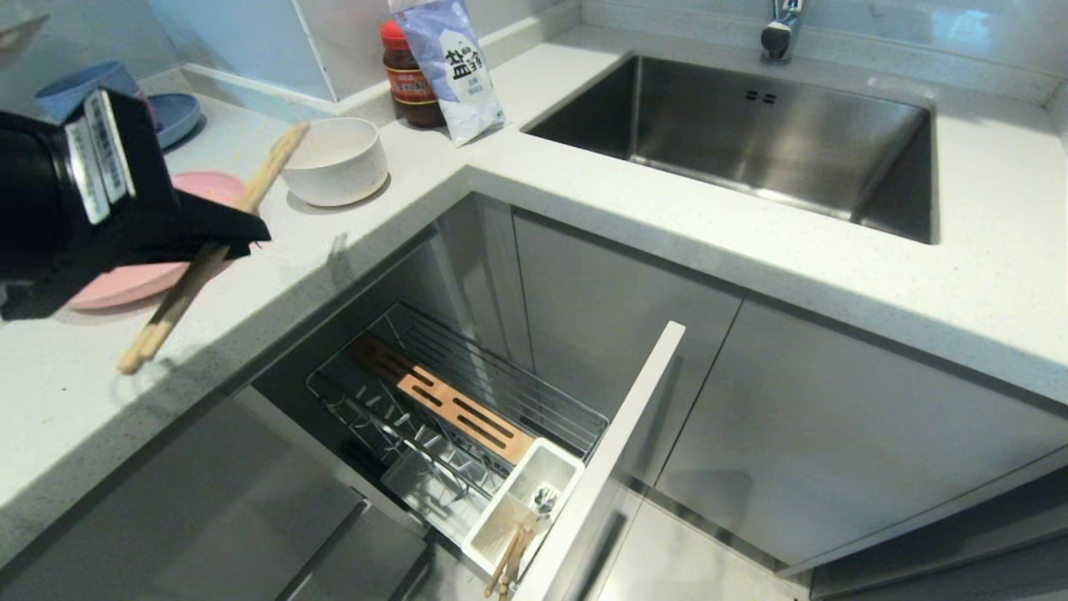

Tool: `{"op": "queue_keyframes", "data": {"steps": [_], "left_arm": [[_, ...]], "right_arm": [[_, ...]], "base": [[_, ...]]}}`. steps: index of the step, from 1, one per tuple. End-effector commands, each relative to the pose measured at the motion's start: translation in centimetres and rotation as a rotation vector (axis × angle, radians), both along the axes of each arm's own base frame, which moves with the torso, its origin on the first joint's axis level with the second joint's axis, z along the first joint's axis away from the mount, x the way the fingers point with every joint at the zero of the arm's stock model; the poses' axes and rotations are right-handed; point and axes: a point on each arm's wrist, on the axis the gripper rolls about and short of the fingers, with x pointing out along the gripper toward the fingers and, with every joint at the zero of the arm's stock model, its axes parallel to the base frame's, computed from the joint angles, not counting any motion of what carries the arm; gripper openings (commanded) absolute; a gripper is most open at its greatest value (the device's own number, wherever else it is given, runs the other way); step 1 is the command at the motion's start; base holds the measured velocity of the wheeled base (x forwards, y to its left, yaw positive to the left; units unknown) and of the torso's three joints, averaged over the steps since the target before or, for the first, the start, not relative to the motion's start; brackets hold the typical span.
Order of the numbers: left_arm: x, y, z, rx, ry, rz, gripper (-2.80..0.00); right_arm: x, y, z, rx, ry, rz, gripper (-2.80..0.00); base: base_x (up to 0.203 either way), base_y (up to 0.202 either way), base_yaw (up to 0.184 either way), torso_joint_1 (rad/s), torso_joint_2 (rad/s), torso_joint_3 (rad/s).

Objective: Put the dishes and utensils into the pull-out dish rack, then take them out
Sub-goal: Pick up the chopsticks and place it in the cupboard

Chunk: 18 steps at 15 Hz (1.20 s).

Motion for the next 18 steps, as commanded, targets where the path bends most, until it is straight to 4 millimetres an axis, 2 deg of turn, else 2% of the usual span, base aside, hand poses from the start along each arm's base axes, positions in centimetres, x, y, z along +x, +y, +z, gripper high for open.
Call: {"op": "queue_keyframes", "data": {"steps": [1,3,8,12,15,18], "left_arm": [[-0.3,-0.3,-0.9,0.07,0.102,-0.057,-2.8],[-0.6,-0.1,-1.6,0.152,0.193,-0.109,-2.8],[-1.8,0.7,-4.0,0.496,0.389,-0.263,-2.8],[-1.8,0.2,-4.5,0.495,0.451,-0.399,-2.8],[-0.2,-1.7,-6.4,0.506,0.54,-0.457,-2.8],[2.1,-4.2,-10.1,0.553,0.619,-0.461,-2.8]], "right_arm": [[0.0,0.0,0.0,0.0,-0.001,0.0,-2.8],[0.0,0.0,0.0,0.0,-0.001,0.0,-2.8],[0.0,0.0,0.0,0.0,-0.001,0.0,-2.8],[0.0,0.0,0.0,0.0,-0.001,0.0,-2.8],[0.0,0.0,0.0,0.0,-0.001,0.0,-2.8],[0.0,0.0,0.0,0.0,-0.001,0.0,-2.8]], "base": [[0.0,0.0,0.0,0.0,0.0,0.0],[0.0,0.0,0.0,0.0,0.0,0.0],[0.0,0.0,0.0,0.0,0.0,0.0],[0.0,0.0,0.0,0.0,0.0,0.0],[0.0,0.0,0.0,0.0,0.0,0.0],[0.0,0.0,0.0,0.0,0.0,0.0]]}}
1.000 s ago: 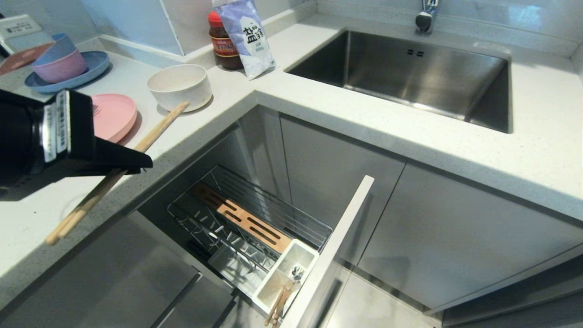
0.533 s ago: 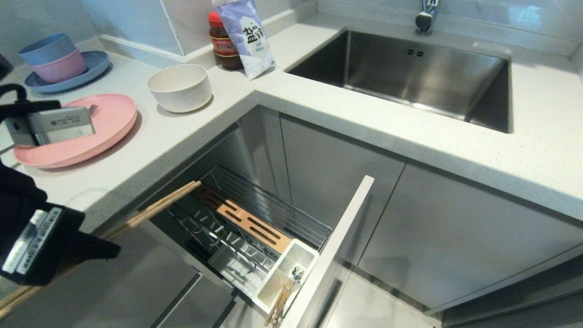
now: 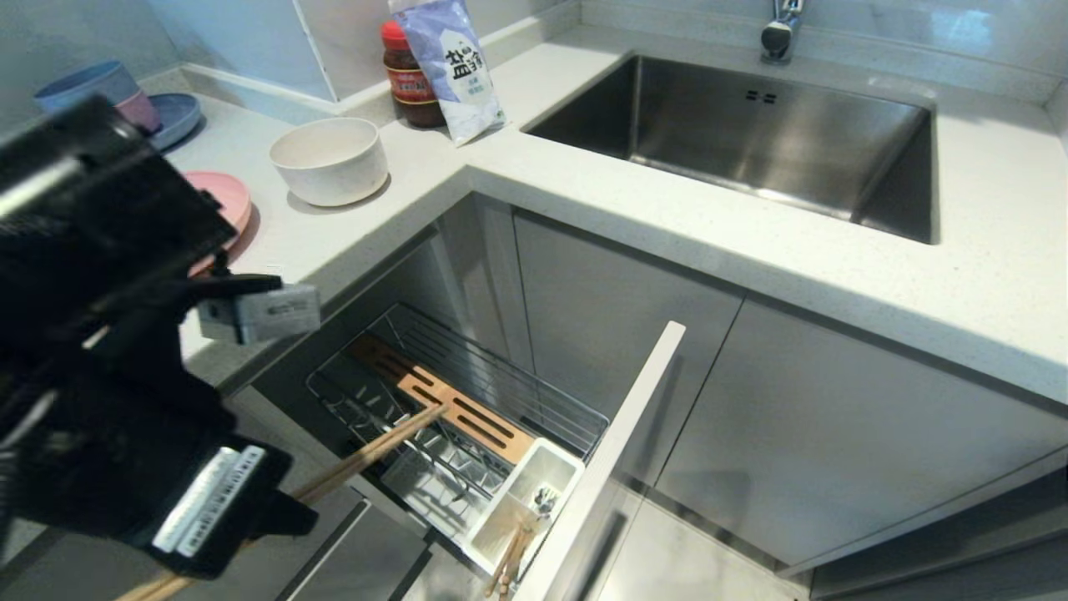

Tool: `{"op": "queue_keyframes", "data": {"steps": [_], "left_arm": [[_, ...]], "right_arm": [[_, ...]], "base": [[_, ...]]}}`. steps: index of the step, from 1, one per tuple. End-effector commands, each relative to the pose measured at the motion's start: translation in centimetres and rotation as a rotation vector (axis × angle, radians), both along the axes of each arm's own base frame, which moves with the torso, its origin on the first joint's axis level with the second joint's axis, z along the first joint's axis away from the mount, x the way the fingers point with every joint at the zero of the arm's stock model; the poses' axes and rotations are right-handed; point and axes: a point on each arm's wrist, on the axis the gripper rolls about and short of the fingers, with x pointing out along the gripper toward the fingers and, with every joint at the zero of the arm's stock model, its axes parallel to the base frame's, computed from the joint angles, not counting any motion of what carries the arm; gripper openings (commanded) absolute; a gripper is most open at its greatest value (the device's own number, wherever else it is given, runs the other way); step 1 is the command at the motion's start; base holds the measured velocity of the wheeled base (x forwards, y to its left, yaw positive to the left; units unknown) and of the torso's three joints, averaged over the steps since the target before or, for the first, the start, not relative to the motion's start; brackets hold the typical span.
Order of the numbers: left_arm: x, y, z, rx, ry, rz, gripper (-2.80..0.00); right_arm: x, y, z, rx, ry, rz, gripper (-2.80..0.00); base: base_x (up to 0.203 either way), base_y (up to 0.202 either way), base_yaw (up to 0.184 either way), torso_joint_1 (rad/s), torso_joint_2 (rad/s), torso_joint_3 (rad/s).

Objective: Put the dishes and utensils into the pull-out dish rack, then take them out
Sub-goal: Pick up the chopsticks and place it in the cupboard

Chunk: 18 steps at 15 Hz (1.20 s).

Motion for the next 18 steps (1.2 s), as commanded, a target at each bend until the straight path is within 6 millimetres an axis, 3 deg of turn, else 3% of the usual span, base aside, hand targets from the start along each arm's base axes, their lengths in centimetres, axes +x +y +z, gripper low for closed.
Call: {"op": "queue_keyframes", "data": {"steps": [1,7,18], "left_arm": [[2.0,-2.0,-3.0,0.085,0.08,0.005,-2.8],[4.2,-4.5,-7.6,0.192,0.188,0.002,-2.8],[5.4,-6.3,-12.3,0.259,0.32,-0.1,-2.8]], "right_arm": [[0.0,0.0,0.0,0.0,-0.001,0.0,-2.8],[0.0,0.0,0.0,0.0,-0.001,0.0,-2.8],[0.0,0.0,0.0,0.0,-0.001,0.0,-2.8]], "base": [[0.0,0.0,0.0,0.0,0.0,0.0],[0.0,0.0,0.0,0.0,0.0,0.0],[0.0,0.0,0.0,0.0,0.0,0.0]]}}
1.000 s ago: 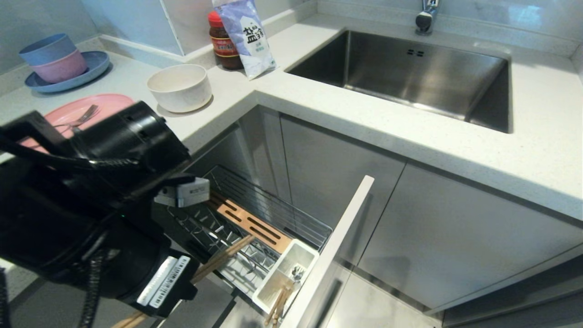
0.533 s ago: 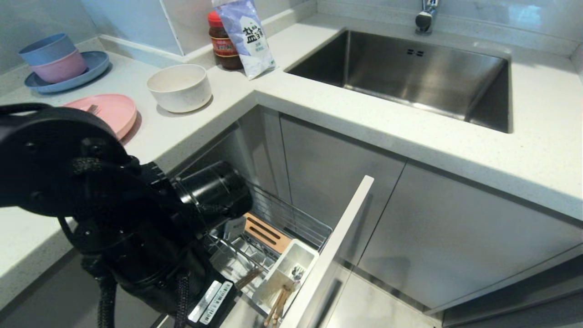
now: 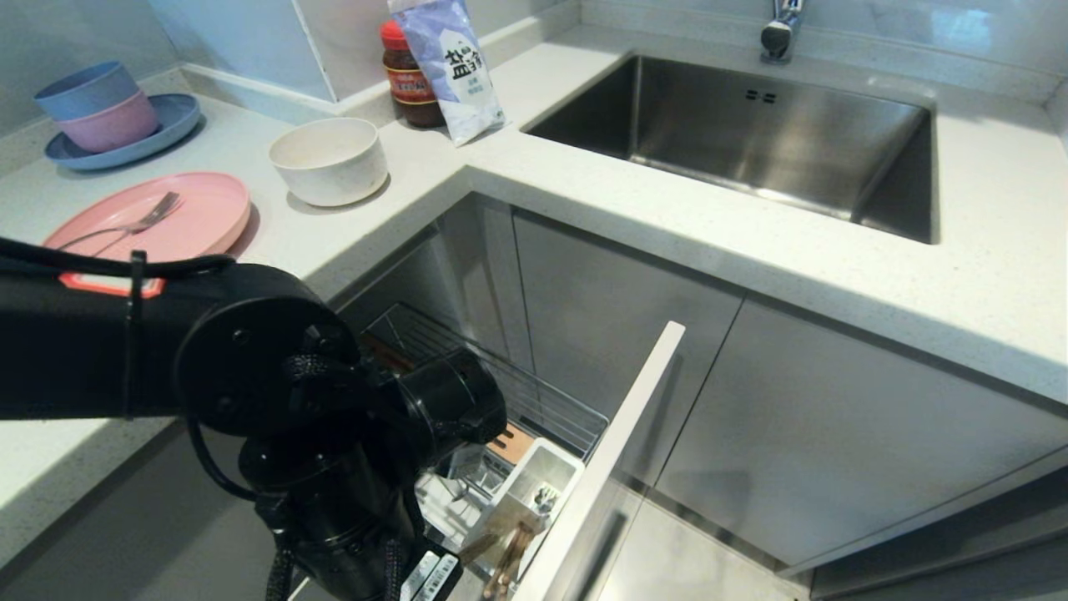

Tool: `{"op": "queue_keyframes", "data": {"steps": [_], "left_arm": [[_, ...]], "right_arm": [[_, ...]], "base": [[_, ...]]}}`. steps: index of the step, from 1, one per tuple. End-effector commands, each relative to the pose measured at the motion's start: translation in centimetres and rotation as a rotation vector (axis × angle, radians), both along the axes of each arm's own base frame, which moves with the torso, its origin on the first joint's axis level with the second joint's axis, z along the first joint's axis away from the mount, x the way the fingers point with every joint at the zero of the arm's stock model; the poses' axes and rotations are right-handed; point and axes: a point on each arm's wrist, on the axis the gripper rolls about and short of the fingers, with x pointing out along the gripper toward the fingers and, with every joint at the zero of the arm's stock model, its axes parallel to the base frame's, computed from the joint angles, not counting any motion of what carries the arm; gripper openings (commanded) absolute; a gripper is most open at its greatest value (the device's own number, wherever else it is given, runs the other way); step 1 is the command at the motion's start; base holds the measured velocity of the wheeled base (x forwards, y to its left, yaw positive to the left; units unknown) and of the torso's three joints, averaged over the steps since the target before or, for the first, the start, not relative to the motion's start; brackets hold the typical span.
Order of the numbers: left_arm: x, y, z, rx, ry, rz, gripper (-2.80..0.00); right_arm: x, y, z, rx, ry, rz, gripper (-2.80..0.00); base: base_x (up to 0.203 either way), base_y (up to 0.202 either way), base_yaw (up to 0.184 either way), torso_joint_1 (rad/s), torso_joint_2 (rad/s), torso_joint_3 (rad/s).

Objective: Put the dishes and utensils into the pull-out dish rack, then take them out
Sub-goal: Pick up the chopsticks and place it in the cupboard

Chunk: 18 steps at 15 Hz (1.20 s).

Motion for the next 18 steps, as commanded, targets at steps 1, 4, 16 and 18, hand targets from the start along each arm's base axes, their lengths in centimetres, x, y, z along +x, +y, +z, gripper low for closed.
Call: {"op": "queue_keyframes", "data": {"steps": [1,4,16,18], "left_arm": [[0.4,-0.3,-1.1,0.019,0.016,-0.01,-2.8],[1.1,-0.9,-2.3,0.028,0.025,-0.008,-2.8],[4.7,-2.1,-7.2,0.051,0.051,0.025,-2.8],[5.2,-2.1,-7.5,0.007,0.07,0.032,-2.8]], "right_arm": [[0.0,0.0,0.0,0.0,-0.001,0.0,-2.8],[0.0,0.0,0.0,0.0,-0.001,0.0,-2.8],[0.0,0.0,0.0,0.0,-0.001,0.0,-2.8],[0.0,0.0,0.0,0.0,-0.001,0.0,-2.8]], "base": [[0.0,0.0,0.0,0.0,0.0,0.0],[0.0,0.0,0.0,0.0,0.0,0.0],[0.0,0.0,0.0,0.0,0.0,0.0],[0.0,0.0,0.0,0.0,0.0,0.0]]}}
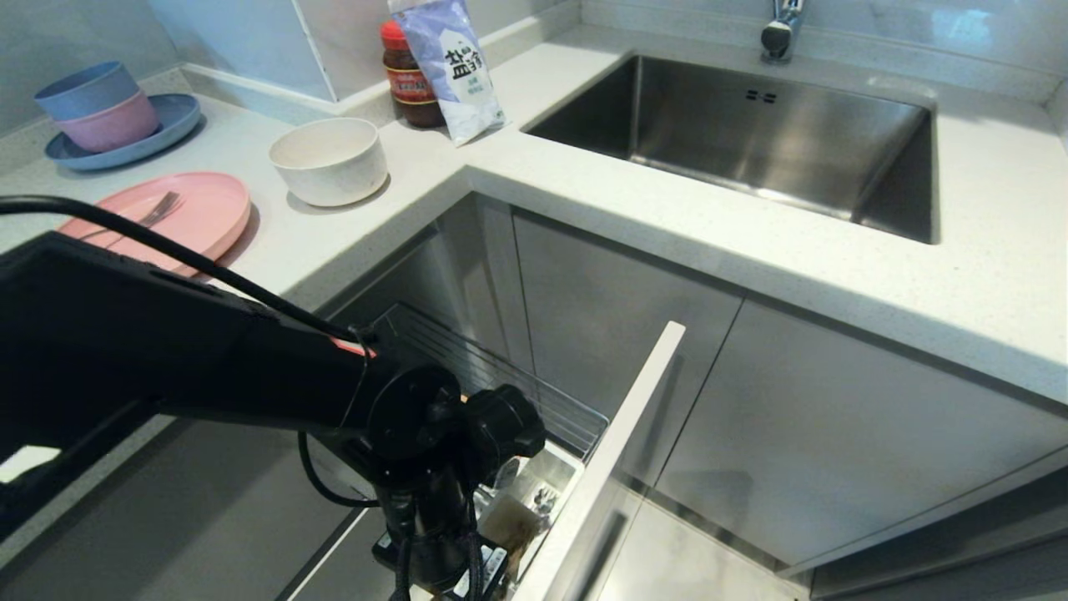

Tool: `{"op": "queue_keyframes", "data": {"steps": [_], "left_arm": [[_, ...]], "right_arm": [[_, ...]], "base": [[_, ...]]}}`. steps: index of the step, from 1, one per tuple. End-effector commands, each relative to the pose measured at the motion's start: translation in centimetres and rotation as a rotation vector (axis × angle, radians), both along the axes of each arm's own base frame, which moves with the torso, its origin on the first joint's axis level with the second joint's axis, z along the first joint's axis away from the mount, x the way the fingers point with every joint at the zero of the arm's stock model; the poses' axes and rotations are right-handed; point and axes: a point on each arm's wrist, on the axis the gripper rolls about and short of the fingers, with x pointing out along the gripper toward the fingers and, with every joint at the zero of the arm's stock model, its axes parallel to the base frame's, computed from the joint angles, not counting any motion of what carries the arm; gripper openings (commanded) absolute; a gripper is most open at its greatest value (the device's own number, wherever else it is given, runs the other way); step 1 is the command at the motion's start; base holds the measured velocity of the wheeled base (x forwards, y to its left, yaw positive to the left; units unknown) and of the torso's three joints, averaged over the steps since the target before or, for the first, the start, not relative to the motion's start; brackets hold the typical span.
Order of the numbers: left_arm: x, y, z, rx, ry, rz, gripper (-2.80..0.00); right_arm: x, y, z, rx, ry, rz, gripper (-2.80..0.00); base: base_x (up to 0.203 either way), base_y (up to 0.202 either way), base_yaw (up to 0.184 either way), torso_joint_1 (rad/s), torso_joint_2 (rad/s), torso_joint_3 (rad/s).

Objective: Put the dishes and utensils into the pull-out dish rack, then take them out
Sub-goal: Pick up the chopsticks and place it in the cupboard

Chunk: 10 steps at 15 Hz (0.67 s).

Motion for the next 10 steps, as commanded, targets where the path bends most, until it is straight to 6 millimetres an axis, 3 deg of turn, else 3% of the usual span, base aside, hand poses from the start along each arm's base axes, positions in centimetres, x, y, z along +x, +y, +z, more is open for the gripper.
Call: {"op": "queue_keyframes", "data": {"steps": [1,10], "left_arm": [[0.5,0.0,-0.5,-0.032,0.038,0.002,-2.8],[2.7,0.9,-1.7,-0.064,0.066,0.05,-2.8]], "right_arm": [[0.0,0.0,0.0,0.0,-0.001,0.0,-2.8],[0.0,0.0,0.0,0.0,-0.001,0.0,-2.8]], "base": [[0.0,0.0,0.0,0.0,0.0,0.0],[0.0,0.0,0.0,0.0,0.0,0.0]]}}
